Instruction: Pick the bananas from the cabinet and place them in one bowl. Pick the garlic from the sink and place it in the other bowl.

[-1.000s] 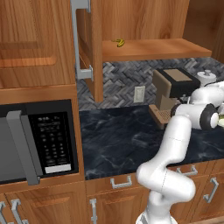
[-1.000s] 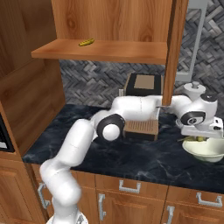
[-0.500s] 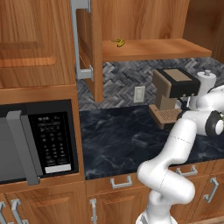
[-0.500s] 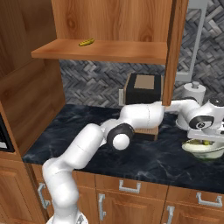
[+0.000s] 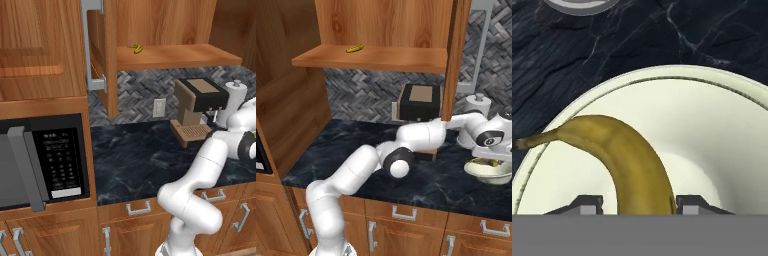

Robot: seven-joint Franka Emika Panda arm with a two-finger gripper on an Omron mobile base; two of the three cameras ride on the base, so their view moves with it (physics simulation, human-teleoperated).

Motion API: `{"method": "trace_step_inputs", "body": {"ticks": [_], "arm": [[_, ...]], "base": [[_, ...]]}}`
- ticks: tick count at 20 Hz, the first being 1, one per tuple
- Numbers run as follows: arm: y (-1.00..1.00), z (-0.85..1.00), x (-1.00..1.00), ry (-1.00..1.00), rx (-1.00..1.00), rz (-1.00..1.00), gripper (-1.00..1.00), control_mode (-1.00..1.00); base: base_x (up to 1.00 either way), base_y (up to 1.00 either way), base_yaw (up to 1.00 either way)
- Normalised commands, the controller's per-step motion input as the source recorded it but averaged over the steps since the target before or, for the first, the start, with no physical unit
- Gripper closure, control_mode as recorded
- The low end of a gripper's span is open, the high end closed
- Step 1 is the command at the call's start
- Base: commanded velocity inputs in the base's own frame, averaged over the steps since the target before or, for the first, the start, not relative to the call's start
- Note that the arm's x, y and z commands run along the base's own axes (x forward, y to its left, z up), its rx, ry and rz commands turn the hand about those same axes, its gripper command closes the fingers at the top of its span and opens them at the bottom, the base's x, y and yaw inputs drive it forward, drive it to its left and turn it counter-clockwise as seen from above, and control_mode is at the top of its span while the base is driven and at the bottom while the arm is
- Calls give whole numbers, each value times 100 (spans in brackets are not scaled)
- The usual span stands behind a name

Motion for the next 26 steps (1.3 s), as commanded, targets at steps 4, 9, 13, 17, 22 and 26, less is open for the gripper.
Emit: {"method": "trace_step_inputs", "body": {"ticks": [4,9,13,17,22,26], "arm": [[0,0,0,0,0,0,-100,-100],[0,0,0,0,-2,0,-100,-100],[0,-9,-1,-1,-6,0,-100,-100],[15,-7,-6,-5,-4,0,-100,-100],[34,-3,-13,-4,-2,0,-100,-100],[44,-19,-23,-2,-5,0,-100,-100]], "base": [[0,0,0],[0,0,0],[0,0,0],[0,0,0],[0,0,0],[0,0,0]]}}
